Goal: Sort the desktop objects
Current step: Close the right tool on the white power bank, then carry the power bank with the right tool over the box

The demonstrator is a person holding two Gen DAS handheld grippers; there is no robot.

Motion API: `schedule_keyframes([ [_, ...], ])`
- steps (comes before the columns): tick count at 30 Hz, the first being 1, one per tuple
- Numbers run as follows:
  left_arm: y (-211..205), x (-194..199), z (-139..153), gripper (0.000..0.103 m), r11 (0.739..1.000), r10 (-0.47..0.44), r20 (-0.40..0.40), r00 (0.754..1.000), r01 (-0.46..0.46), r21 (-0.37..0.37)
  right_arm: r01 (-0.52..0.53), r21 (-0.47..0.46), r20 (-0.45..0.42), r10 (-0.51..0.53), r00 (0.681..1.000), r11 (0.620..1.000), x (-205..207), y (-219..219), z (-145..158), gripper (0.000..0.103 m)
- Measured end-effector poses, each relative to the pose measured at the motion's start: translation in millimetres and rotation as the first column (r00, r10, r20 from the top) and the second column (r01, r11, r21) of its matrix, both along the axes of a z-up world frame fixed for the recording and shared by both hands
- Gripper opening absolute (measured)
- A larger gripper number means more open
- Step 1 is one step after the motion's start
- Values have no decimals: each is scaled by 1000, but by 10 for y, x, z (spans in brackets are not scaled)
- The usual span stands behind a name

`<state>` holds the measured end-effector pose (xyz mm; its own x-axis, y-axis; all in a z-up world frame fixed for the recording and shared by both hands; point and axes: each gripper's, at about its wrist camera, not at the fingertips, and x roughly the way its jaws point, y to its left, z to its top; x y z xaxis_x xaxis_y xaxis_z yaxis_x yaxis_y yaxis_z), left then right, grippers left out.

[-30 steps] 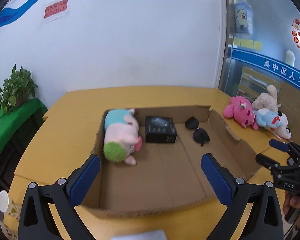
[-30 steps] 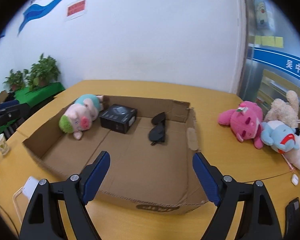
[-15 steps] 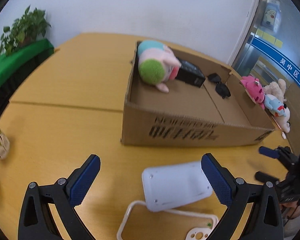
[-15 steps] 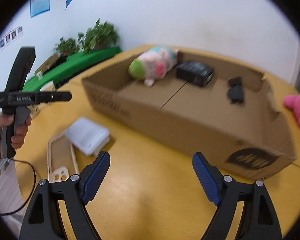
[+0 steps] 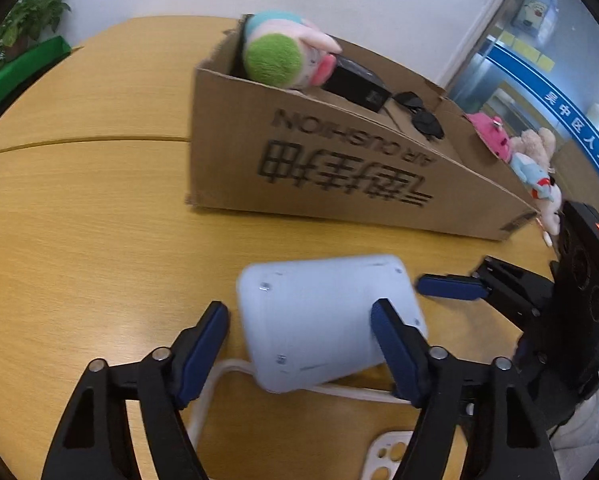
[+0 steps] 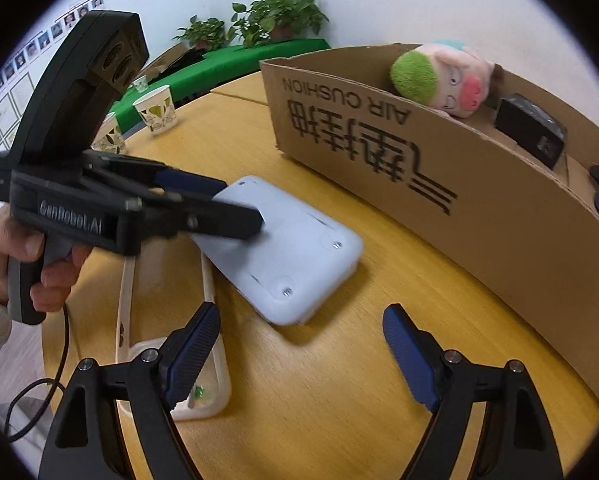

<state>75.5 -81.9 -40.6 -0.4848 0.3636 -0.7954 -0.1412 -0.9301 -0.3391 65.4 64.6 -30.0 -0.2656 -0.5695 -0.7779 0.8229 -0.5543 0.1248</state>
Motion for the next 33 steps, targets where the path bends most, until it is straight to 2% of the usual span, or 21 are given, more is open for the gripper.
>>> schedule_keyframes([
  [2, 96, 4, -7, 65, 1000, -12, -3, 1000, 12, -2, -10, 1, -4, 10, 1000, 1000, -4, -23, 1, 79],
  [4, 182, -11, -15, 64, 1000, -16, -6, 1000, 16, 0, -22, 9, -25, 23, 999, 1000, 21, -14, 14, 70],
  [8, 450, -45, -25, 61, 999, -45, -4, 999, 45, 13, 13, 24, -57, -12, 998, 1000, 44, 244, 19, 63],
  [10, 596, -68, -25, 56, 997, -63, 3, 998, 63, 37, 40, 24, -48, -39, 998, 999, 28, 406, 30, 63],
  [18, 1134, -162, -5, 54, 992, -118, 12, 993, 117, 45, 165, 80, -63, -161, 985, 983, 38, 900, 40, 65],
  [22, 1198, -158, 31, 53, 994, -105, 4, 994, 105, 22, 193, 75, -66, -188, 980, 978, 7, 929, 47, 65],
  [24, 1205, -121, 62, 49, 995, -101, -12, 995, 102, 9, 201, 57, -58, -198, 979, 978, 11, 980, 48, 65],
  [27, 1184, -90, 124, 46, 995, -95, -27, 995, 95, 21, 211, 41, -59, -208, 976, 977, 39, 1012, 75, 65],
  [33, 1168, -37, 455, 46, 996, -82, -112, 990, 86, 28, 224, -2, -110, -223, 969, 975, 105, 1030, 346, 65],
])
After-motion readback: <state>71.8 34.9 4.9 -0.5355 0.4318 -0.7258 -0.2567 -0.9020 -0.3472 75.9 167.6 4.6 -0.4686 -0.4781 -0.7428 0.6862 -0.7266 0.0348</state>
